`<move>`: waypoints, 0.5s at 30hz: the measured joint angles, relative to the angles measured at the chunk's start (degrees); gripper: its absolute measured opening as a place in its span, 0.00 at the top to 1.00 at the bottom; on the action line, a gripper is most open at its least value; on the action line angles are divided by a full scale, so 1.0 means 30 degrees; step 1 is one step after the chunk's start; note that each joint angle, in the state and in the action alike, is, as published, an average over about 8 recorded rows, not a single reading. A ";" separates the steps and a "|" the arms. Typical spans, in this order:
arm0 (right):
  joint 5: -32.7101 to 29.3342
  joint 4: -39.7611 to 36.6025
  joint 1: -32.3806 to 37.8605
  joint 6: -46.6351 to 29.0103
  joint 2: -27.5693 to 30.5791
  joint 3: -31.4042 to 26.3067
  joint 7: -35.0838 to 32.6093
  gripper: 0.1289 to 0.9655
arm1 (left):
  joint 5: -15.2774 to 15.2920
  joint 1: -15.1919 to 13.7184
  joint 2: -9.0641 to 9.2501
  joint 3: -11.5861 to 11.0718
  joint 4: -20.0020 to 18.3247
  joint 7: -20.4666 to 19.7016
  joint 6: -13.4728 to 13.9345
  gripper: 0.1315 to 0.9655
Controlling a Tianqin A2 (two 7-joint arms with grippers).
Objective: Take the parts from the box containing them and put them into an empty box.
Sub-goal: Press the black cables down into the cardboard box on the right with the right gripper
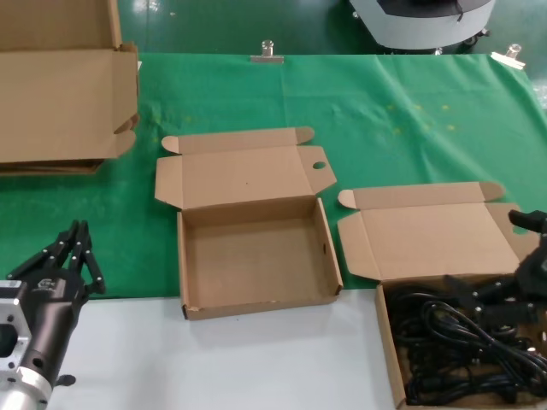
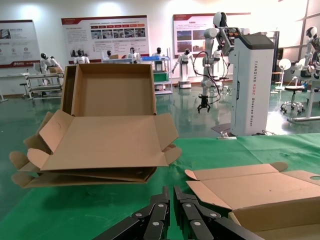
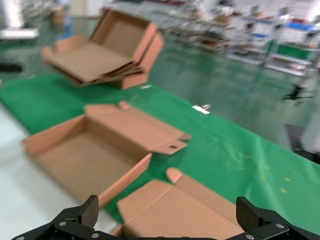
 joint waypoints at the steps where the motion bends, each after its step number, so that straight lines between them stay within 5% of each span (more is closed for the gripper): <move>1: 0.0023 -0.0153 0.0291 -0.0677 0.0334 -0.0034 -0.0085 0.00 | 0.0000 0.0000 0.0000 0.0000 0.0000 0.0000 0.0000 0.94; 15: -0.1681 -0.3571 0.4409 -0.8172 0.2245 -0.2044 -0.1669 0.00 | -0.0001 0.0000 0.0000 -0.0001 0.0000 0.0001 0.0000 0.95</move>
